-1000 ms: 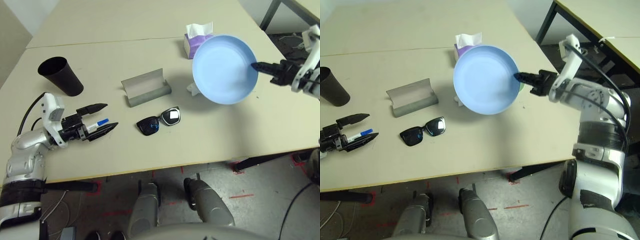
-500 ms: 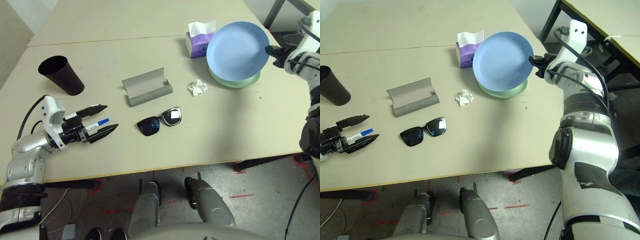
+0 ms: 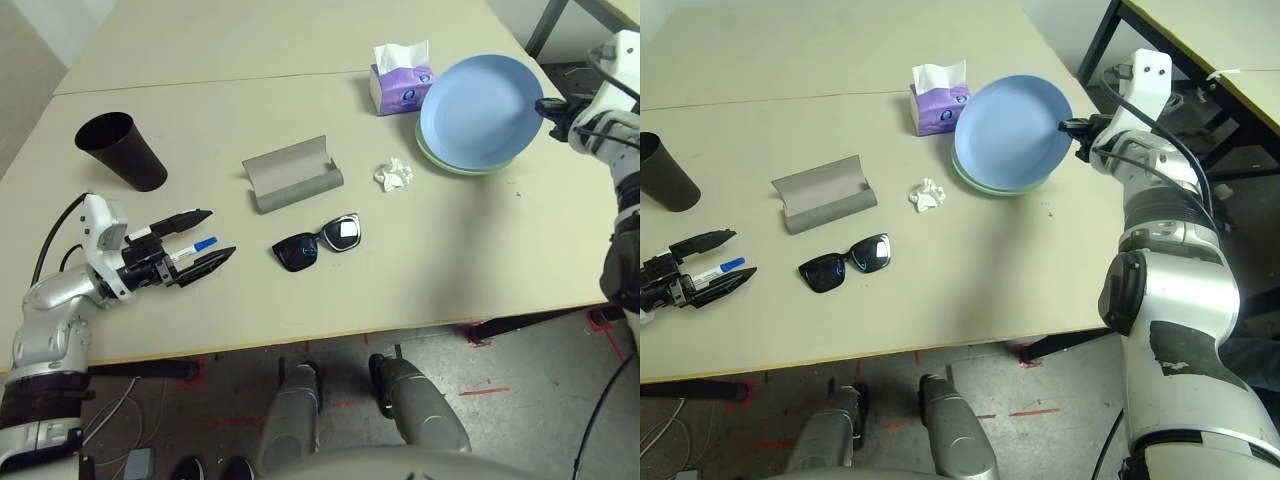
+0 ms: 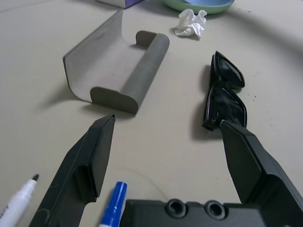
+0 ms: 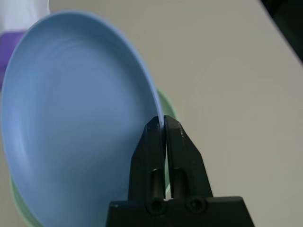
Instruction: Organize and tidy the items on the table.
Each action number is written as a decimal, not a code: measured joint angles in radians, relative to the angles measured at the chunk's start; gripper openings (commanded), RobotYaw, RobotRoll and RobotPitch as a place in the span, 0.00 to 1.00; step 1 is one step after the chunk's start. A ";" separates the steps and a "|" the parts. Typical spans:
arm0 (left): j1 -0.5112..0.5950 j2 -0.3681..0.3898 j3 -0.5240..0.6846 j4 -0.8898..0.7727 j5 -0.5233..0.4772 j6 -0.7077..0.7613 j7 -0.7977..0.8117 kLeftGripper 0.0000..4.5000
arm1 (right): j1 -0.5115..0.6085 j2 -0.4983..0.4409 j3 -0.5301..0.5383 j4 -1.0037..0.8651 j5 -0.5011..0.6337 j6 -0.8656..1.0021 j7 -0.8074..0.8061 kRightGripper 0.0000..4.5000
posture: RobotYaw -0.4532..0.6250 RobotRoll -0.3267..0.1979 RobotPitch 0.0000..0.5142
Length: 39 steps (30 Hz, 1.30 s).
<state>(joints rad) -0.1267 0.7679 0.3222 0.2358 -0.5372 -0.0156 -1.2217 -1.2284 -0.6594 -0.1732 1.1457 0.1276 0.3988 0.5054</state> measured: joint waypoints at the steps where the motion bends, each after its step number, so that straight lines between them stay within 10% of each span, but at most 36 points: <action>1: -0.001 0.000 0.000 0.000 0.000 0.000 0.000 1.00 | 0.001 0.001 0.004 0.000 -0.007 0.009 0.005 0.30 | 0.25 0.62 0.42; 10: -0.014 -0.002 -0.002 0.009 0.004 -0.002 0.000 1.00 | 0.032 -0.020 0.010 -0.033 -0.026 0.041 0.041 0.99 | 0.25 0.62 0.42; 15: -0.029 -0.001 -0.002 0.024 0.004 -0.002 -0.004 1.00 | 0.186 -0.094 0.023 -0.318 -0.001 0.086 0.189 0.99 | 0.24 0.62 0.44; 27: -0.022 0.016 -0.008 0.031 -0.001 0.009 -0.088 1.00 | 1.006 -0.127 -0.042 -1.248 0.269 0.356 0.407 0.99 | 0.25 0.62 0.46; 39: -0.007 0.028 -0.065 -0.082 -0.014 0.009 -0.223 1.00 | 0.918 0.131 0.109 -1.126 0.158 0.013 0.285 0.99 | 0.25 0.62 0.46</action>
<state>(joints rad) -0.1339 0.7959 0.2575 0.1534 -0.5512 -0.0065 -1.4447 -0.3103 -0.5286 -0.0646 0.0195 0.2853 0.4119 0.7904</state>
